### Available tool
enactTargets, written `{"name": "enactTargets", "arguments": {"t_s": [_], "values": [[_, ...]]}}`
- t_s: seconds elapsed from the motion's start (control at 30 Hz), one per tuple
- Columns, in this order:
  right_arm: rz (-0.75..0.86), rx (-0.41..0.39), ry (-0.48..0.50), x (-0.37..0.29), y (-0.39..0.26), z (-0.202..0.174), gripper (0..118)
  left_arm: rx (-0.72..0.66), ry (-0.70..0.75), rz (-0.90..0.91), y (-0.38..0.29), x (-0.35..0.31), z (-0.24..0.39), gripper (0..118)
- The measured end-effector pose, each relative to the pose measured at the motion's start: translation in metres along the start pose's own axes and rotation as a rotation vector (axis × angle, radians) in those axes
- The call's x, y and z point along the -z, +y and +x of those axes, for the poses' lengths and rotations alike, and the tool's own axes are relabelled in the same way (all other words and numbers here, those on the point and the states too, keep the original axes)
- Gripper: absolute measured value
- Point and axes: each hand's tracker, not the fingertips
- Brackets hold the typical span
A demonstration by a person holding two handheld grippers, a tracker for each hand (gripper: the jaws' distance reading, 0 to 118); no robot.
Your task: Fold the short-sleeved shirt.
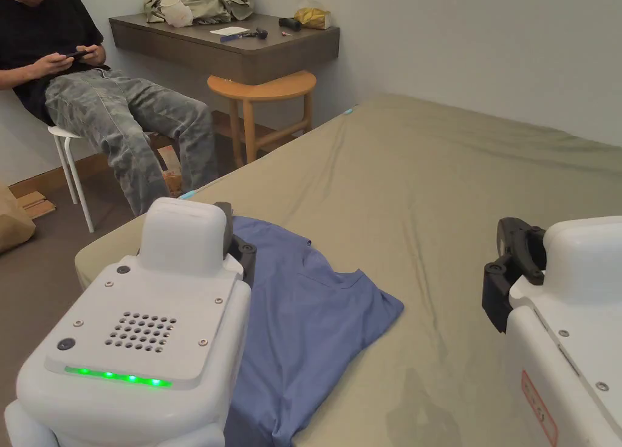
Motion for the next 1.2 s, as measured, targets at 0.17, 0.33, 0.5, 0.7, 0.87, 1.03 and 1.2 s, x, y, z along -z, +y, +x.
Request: {"name": "enactTargets", "arguments": {"t_s": [0.17,0.33,0.5,0.7,0.87,1.03,1.2], "values": [[-0.035,-0.017,-0.014,0.011,-0.009,0.006,1,-0.002,-0.065,-0.129,-0.018,0.040,0.009,0],[-0.092,-0.012,-0.024,0.028,-0.022,0.018,1,0.034,-0.164,-0.378,-0.061,0.127,0.021,0],[-0.158,-0.036,-0.047,0.051,-0.041,0.032,1,0.055,-0.244,-0.618,-0.107,0.218,0.033,0],[-0.244,-0.042,-0.077,0.079,-0.064,0.048,1,0.062,-0.190,-0.749,-0.158,0.304,0.043,29],[-0.269,-0.035,-0.079,0.090,-0.075,0.055,1,0.027,-0.230,-0.839,-0.199,0.336,0.046,112],[-0.312,-0.016,-0.075,0.098,-0.088,0.058,1,0.069,-0.192,-0.863,-0.221,0.346,0.058,113],[-0.316,-0.054,-0.104,0.097,-0.093,0.053,1,0.196,-0.165,-0.792,-0.218,0.334,0.077,106]]}}
